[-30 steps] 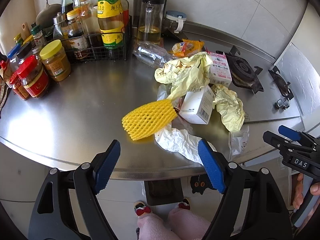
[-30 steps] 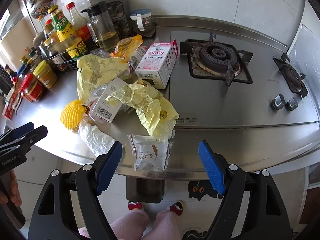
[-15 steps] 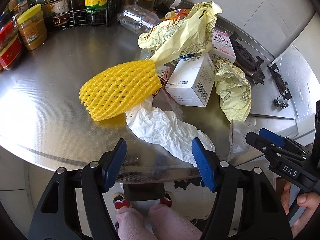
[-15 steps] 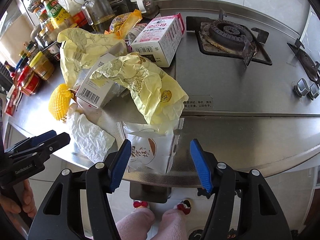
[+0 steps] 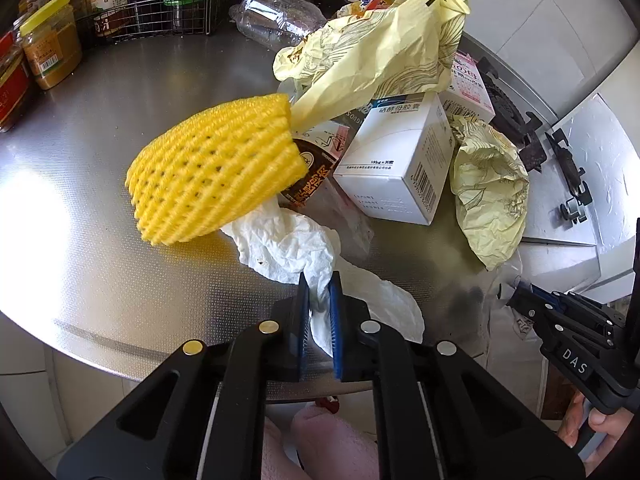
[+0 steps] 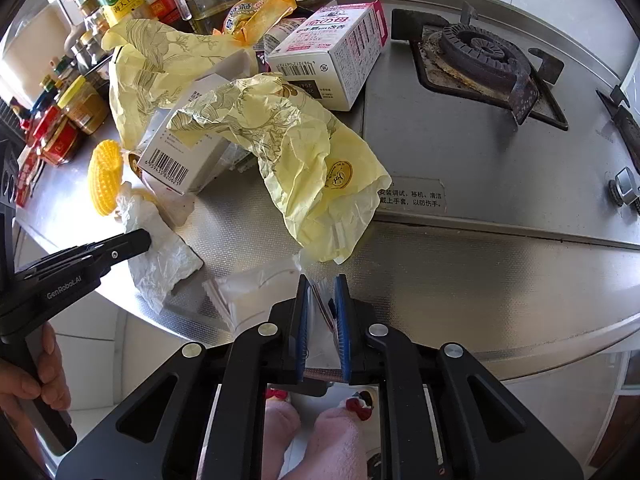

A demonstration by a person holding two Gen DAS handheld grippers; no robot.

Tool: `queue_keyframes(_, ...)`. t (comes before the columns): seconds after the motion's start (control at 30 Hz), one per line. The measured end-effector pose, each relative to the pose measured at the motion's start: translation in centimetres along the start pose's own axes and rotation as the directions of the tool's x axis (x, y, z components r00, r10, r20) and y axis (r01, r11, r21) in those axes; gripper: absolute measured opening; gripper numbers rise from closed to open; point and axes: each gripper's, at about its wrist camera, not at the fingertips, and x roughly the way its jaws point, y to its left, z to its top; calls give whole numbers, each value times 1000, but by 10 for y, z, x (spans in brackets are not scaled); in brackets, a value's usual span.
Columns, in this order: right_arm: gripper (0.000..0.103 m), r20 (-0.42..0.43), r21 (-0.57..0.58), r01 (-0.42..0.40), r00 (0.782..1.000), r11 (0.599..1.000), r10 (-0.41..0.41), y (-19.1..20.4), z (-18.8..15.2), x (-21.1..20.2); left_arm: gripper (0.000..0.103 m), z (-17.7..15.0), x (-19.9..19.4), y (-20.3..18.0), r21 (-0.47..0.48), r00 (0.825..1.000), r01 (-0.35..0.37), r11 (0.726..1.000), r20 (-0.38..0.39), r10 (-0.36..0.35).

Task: Collect trash
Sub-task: 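Reach the left gripper to the white tissue and close on it, then carry the tissue down to the floor bin and open the left gripper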

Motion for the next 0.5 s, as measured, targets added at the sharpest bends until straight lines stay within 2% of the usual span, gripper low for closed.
queue_keyframes(0.13, 7, 8, -1, -10, 1000, 1000, 10, -3, -6, -1, 2, -2, -8, -4, 8, 1000, 11, 1000, 27, -11)
queue_keyframes(0.33, 6, 34, -2, -33, 999, 999, 33, -5, -11, -14, 1, -6, -33, -17, 34, 998, 25, 999, 63, -27)
queue_keyframes(0.5, 6, 46, -3, -52, 998, 999, 52, 3, -29, -36, 1, -26, -62, -14, 52, 996, 45, 998, 73, -48)
